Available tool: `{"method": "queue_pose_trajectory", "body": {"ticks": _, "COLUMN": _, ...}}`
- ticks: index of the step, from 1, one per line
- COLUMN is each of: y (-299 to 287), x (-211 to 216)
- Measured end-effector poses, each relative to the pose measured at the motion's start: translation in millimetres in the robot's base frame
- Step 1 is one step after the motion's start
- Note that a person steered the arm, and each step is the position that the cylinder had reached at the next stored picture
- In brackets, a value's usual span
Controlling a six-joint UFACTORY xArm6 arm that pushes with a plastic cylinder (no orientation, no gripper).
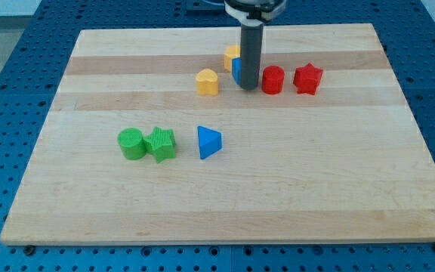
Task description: Slide the blue triangle right to the yellow heart
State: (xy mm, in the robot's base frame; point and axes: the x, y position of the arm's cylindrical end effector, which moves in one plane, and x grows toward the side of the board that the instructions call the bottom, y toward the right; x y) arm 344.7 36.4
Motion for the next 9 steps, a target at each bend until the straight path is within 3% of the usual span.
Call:
{"method": "queue_pose_trajectory", "body": {"ticks": 1, "y": -3, "x": -6}}
{"method": "queue_pose_trajectory", "body": {"ticks": 2, "y": -6, "x": 23}}
{"method": "queue_pose_trajectory", "body": {"ticks": 5, "y": -92, "x": 163}}
{"method": "queue_pose_trajectory", "body": {"ticks": 6, "y": -92, "x": 163}}
{"method": "queue_pose_trajectory", "body": {"ticks": 7, "y": -59, "x": 154}}
{"method": "queue_pose_trajectory", "body": {"ticks": 8, "y": 16, "x": 142}}
{"method": "queue_pose_trajectory", "body": {"ticks": 9, "y": 16, "x": 195}}
